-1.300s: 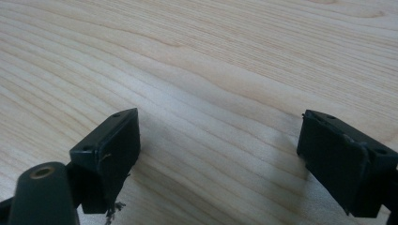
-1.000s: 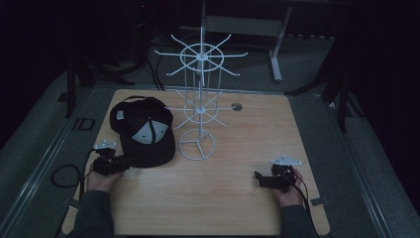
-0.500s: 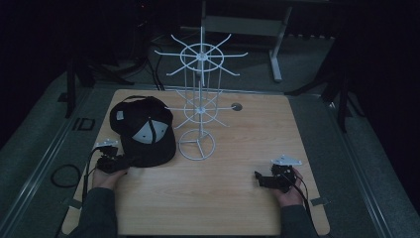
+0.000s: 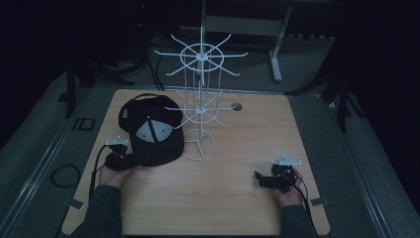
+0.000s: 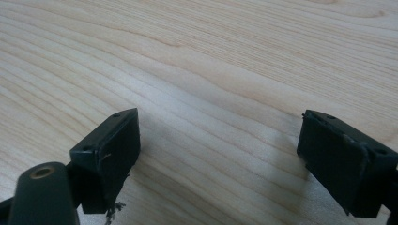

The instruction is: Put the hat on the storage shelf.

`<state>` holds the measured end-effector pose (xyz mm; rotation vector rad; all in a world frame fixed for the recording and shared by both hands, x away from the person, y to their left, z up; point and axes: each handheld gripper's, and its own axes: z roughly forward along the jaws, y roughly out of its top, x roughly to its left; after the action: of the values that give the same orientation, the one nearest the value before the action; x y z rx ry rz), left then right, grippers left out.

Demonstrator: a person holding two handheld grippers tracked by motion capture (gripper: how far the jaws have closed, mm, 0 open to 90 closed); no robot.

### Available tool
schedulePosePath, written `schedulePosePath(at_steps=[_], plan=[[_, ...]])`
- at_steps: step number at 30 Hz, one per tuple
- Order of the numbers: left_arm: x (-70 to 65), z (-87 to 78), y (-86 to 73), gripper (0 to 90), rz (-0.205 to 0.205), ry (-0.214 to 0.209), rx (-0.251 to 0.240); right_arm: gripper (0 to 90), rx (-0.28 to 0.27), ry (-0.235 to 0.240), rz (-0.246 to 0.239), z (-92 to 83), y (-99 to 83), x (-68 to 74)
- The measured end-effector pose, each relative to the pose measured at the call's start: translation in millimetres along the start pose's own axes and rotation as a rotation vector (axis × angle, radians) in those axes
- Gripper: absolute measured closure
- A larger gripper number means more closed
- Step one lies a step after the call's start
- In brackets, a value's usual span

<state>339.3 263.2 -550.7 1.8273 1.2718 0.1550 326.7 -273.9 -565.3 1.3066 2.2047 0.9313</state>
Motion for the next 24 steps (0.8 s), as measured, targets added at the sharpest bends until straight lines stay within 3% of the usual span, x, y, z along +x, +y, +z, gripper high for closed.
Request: schedulePosePath(at_steps=[3,9,11,16,24], plan=[[-4.1,-1.9,0.8,69.3,0.002,-0.005,-0.009,13.3,-0.001,0.000,-0.001,0.0,0.0,-0.1],[-10.2,-11.6,2.5,79.4,0.000,-0.038,-0.079,13.3,-0.001,-0.001,-0.004,0.1,0.0,-0.3],[-12.4,-14.1,4.2,82.6,0.002,-0.012,-0.089,13.3,0.000,0.000,-0.002,0.0,0.0,-0.1],[-13.4,-17.6,6.8,85.8,-0.006,0.000,-0.106,13.3,0.000,0.000,-0.002,0.0,0.0,-0.1],[-21.2,-19.4,11.1,86.1,0.019,0.042,-0.114,13.2,0.000,0.000,-0.002,0.0,0.0,-0.1]])
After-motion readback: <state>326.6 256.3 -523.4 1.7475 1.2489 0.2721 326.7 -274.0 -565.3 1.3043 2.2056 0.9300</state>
